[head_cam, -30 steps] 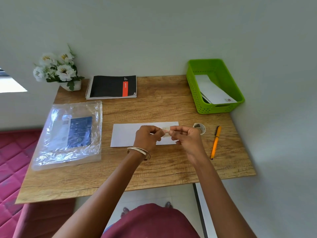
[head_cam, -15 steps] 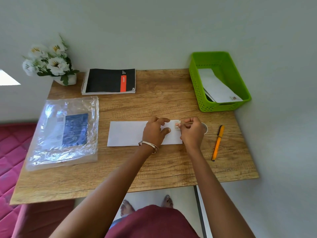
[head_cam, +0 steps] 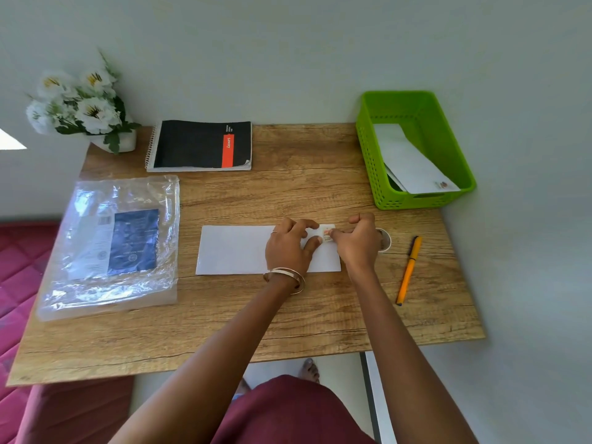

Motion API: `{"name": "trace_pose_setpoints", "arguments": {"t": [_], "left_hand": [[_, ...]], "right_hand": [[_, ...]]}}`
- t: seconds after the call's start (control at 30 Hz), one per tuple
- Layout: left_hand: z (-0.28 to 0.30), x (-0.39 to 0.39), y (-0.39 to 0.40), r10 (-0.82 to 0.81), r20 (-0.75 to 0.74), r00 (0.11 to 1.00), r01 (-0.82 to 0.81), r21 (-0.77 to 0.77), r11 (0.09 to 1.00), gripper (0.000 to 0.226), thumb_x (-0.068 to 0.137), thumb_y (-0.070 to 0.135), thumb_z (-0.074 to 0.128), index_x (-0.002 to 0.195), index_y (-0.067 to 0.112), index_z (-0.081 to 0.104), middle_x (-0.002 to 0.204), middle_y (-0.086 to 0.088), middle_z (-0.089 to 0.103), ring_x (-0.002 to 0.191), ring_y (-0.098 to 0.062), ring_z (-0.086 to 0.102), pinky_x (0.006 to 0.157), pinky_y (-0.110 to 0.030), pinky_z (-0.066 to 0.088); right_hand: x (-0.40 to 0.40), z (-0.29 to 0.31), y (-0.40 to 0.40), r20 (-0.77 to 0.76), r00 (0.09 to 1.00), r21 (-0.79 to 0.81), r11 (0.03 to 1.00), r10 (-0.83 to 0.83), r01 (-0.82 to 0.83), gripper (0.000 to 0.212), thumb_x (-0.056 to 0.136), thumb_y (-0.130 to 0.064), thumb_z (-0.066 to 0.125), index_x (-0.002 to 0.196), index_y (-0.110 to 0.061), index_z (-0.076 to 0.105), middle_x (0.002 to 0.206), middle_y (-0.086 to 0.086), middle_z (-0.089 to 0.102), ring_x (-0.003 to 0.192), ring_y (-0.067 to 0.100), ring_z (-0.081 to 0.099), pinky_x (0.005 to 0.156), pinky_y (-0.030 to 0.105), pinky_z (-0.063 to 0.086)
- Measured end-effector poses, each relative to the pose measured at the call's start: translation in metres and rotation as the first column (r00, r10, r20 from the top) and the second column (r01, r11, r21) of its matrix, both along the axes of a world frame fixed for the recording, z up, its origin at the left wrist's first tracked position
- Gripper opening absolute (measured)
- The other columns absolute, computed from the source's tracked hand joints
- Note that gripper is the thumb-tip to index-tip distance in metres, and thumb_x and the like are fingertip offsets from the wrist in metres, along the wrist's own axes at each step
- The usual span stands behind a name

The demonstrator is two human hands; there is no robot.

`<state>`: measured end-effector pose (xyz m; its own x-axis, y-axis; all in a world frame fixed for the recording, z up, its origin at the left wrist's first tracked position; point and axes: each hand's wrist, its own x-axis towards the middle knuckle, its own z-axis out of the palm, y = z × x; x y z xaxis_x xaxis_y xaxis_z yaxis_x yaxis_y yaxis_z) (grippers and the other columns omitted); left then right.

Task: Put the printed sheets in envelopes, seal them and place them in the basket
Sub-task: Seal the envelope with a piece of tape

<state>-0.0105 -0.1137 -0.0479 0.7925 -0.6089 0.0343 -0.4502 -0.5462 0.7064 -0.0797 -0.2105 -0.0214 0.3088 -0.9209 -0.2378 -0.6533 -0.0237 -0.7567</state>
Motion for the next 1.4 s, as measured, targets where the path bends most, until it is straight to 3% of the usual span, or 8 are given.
{"name": "trace_pose_setpoints", "arguments": {"t": [0.33, 0.93, 1.13, 1.27, 1.4], "left_hand": [[-0.005, 0.0, 0.001, -0.038, 0.077, 0.996, 0.035, 0.04, 0.999, 0.02, 0.086, 0.037, 0.062, 0.104, 0.039, 0.07, 0.087, 0.003, 0.05, 0.084, -0.013, 0.045, 0.069, -0.025, 0.033], [-0.006, 0.0, 0.0, -0.046, 0.108, 0.993, 0.039, 0.07, 0.997, 0.021, 0.086, 0.037, 0.063, 0.106, 0.035, 0.07, 0.088, 0.001, 0.052, 0.083, -0.018, 0.048, 0.069, -0.027, 0.037], [-0.003, 0.0, -0.003, -0.02, 0.072, 0.997, 0.014, 0.079, 0.997, 0.024, 0.084, 0.044, 0.062, 0.102, 0.033, 0.072, 0.088, 0.002, 0.054, 0.084, -0.018, 0.048, 0.069, -0.03, 0.041], [0.0, 0.001, -0.007, 0.01, 0.037, 0.999, -0.014, 0.107, 0.994, 0.021, 0.082, 0.044, 0.064, 0.099, 0.034, 0.073, 0.089, 0.004, 0.056, 0.086, -0.018, 0.049, 0.067, -0.028, 0.039], [-0.001, 0.001, -0.008, 0.011, 0.04, 0.999, -0.016, 0.12, 0.993, 0.021, 0.082, 0.044, 0.064, 0.099, 0.034, 0.073, 0.09, 0.005, 0.056, 0.087, -0.018, 0.05, 0.067, -0.027, 0.037]], "right_hand": [[0.008, 0.003, -0.008, -0.091, 0.995, -0.009, 0.999, 0.039, -0.04, 0.048, 0.075, -0.015, 0.079, 0.112, -0.005, 0.05, 0.104, 0.016, 0.064, 0.095, 0.032, 0.062, 0.073, 0.038, 0.049], [0.011, 0.009, -0.012, -0.176, 0.981, 0.016, 0.997, 0.079, -0.077, 0.043, 0.073, -0.016, 0.081, 0.105, -0.003, 0.055, 0.106, 0.016, 0.062, 0.095, 0.033, 0.062, 0.076, 0.04, 0.053], [0.014, 0.012, -0.014, -0.244, 0.961, -0.012, 0.991, 0.13, -0.136, 0.035, 0.071, -0.017, 0.081, 0.086, -0.011, 0.05, 0.095, 0.016, 0.065, 0.079, 0.033, 0.067, 0.068, 0.041, 0.056], [0.012, 0.01, -0.013, -0.217, 0.966, -0.03, 0.988, 0.14, -0.15, 0.033, 0.073, -0.015, 0.08, 0.085, -0.011, 0.049, 0.097, 0.016, 0.063, 0.08, 0.034, 0.067, 0.069, 0.044, 0.057], [0.0, 0.013, -0.009, -0.194, 0.97, -0.137, 0.975, 0.149, -0.177, 0.014, 0.083, -0.014, 0.069, 0.091, -0.005, 0.061, 0.095, 0.012, 0.066, 0.087, 0.029, 0.063, 0.069, 0.035, 0.05]]}}
